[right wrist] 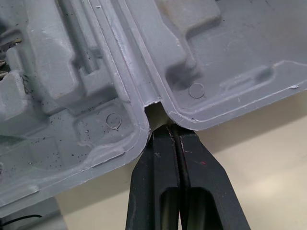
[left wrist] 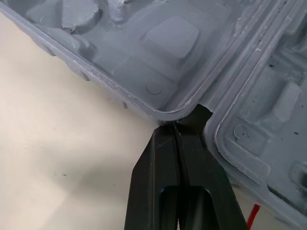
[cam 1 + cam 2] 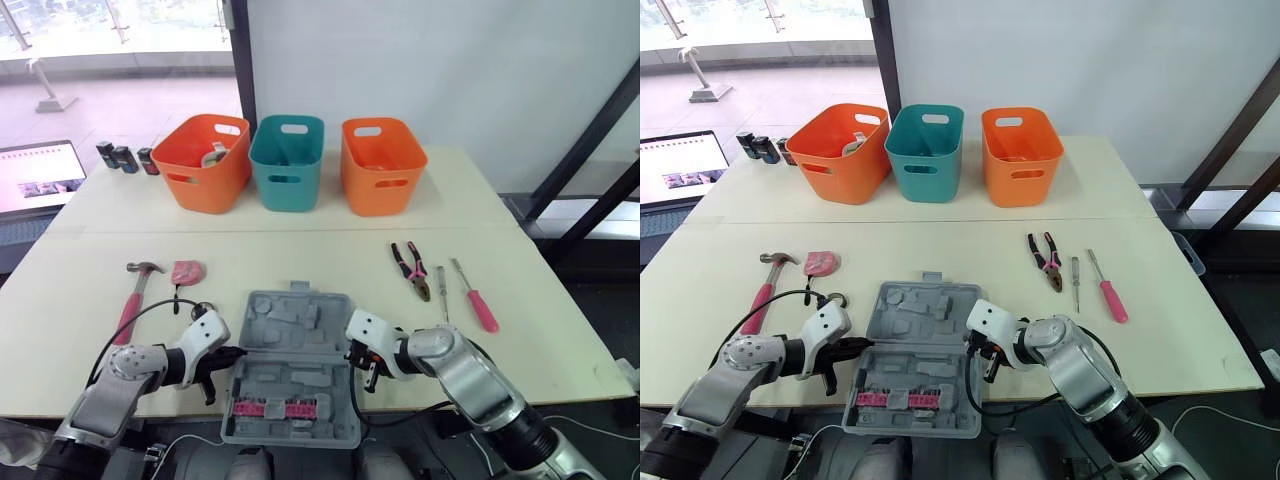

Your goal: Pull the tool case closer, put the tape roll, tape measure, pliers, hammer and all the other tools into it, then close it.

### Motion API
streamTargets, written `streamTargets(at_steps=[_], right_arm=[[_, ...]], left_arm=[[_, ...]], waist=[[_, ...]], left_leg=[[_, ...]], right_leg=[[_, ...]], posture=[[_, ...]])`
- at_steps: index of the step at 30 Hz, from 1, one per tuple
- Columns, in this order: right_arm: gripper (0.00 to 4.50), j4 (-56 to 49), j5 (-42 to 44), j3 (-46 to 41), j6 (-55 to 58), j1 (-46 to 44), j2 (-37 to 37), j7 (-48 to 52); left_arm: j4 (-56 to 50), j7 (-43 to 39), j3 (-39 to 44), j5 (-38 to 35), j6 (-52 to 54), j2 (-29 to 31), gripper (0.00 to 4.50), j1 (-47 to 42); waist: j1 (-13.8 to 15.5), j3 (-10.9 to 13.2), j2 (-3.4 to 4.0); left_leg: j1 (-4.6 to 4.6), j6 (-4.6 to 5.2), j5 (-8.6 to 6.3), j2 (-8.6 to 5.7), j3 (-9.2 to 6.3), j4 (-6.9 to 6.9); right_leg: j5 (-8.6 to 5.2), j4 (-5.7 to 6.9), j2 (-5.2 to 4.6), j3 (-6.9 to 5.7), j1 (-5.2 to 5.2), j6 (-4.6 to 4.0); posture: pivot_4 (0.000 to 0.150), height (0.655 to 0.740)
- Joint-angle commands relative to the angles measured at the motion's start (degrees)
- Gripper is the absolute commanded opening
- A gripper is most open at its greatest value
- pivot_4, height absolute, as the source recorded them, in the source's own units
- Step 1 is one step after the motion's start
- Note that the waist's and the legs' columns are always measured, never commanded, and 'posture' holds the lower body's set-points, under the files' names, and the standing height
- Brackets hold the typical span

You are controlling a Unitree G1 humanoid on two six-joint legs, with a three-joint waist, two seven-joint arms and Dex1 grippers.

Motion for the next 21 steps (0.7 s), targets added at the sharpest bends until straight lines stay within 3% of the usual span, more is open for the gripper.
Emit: streamTargets(at_steps=[1,13,21], right_arm=[[0.06,0.1,1.8,1.1,-0.5,0.1,-0.3,-0.4],[0.06,1.4,4.0,1.4,-1.1,-0.2,-2.4,-1.7],[0.06,2.9,5.0,-0.1,-1.4,0.1,-4.6,-2.8]], left_arm=[[-1.1,-0.6,-1.9,-0.2,0.6,-0.1,0.02,1.5],[-2.9,-0.6,-1.6,-0.6,1.2,0.2,0.02,3.6],[-3.6,0.3,-4.7,0.0,2.2,-3.4,0.02,-0.6]], waist=[[0.0,0.0,0.0],[0.0,0.0,0.0],[0.7,0.0,0.03]], left_leg=[[0.0,0.0,0.0,0.0,0.0,0.0],[0.0,-0.01,-0.01,0.0,0.01,0.0],[0.0,-0.01,-0.02,-0.03,0.01,0.01]], right_leg=[[0.0,0.0,0.0,0.0,0.0,-0.01],[-0.01,-0.09,-0.04,0.0,0.0,-0.03],[0.0,-0.31,-0.08,-0.01,-0.02,-0.05]], posture=[[0.15,0.74],[0.15,0.74],[0.15,0.74]])
